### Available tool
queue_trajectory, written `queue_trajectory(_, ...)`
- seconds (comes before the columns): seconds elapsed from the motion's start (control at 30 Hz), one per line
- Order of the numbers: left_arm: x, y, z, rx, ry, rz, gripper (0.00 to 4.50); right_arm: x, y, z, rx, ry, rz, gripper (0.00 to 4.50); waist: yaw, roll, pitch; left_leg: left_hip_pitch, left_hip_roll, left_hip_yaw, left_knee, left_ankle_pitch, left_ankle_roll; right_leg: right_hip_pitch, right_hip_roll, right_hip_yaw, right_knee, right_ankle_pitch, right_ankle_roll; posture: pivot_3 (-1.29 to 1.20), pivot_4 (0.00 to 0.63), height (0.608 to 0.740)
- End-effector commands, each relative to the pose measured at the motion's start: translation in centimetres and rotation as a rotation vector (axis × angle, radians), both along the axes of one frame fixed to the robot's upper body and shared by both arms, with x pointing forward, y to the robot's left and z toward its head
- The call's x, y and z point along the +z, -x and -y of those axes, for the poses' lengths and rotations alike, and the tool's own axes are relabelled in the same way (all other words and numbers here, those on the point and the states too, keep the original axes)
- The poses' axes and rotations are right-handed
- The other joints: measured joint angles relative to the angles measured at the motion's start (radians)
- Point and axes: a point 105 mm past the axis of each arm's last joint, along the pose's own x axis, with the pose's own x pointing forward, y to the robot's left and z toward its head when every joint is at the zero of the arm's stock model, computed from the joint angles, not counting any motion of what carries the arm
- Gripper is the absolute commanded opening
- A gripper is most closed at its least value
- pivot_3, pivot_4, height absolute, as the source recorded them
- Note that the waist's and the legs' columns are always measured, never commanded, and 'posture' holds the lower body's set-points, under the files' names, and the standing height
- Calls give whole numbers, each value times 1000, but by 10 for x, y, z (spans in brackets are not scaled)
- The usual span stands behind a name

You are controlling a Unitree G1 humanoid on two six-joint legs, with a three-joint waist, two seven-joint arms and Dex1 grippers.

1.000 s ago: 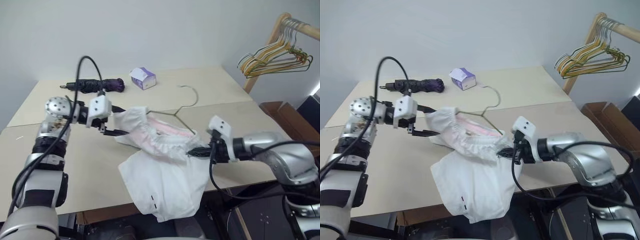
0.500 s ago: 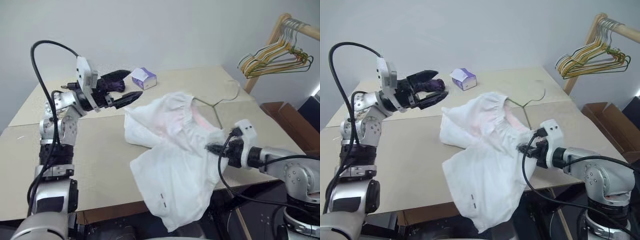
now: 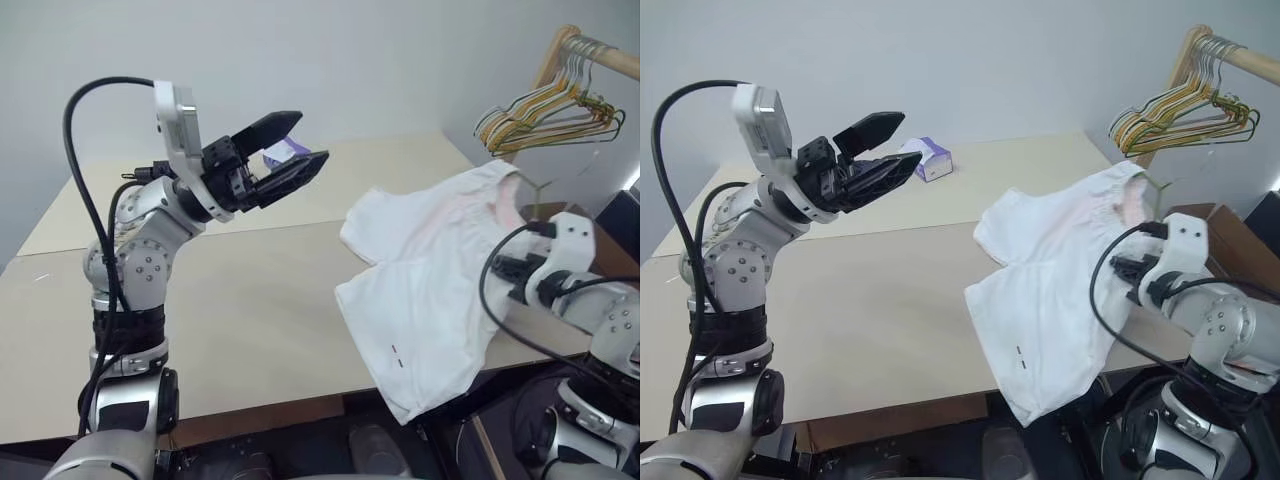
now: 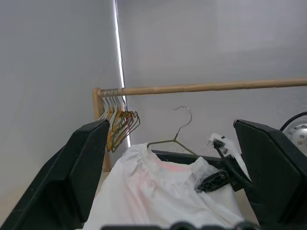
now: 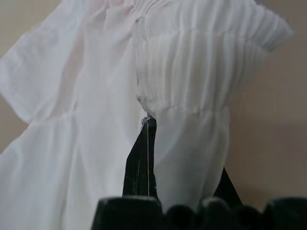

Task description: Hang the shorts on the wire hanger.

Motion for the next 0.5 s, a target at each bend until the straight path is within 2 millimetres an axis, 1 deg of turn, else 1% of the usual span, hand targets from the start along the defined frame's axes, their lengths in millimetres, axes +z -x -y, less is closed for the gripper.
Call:
queue_trajectory(0.03,23,8,1,-18,38,54,4480,25,3,21,-88,59,53,0,1,0,0,0,0,0,0,0,0,0,0,0,0,0,0,-321,0,740)
queue_trajectory(0.17,30,8,5,-18,73,77,4480,40,3,43,-188,37,71,0,1,0,0,0,0,1,1,0,0,1,0,0,-2,0,0,-323,0,740)
queue_trajectory(0.33,26,10,9,-44,60,72,4480,61,4,66,-293,-20,117,0,-2,1,0,1,0,2,-1,0,0,1,0,0,-2,0,-1,-333,0,740)
queue_trajectory(0.4,24,10,10,-54,55,66,4480,69,7,81,-372,-68,131,0,-3,1,0,0,0,2,0,0,0,1,0,0,-2,0,-1,-335,0,740)
queue_trajectory(0.5,21,10,12,-64,49,62,4480,77,13,97,-458,-122,144,0,-3,1,0,0,0,2,-1,0,0,1,0,0,-2,0,-1,-339,0,740)
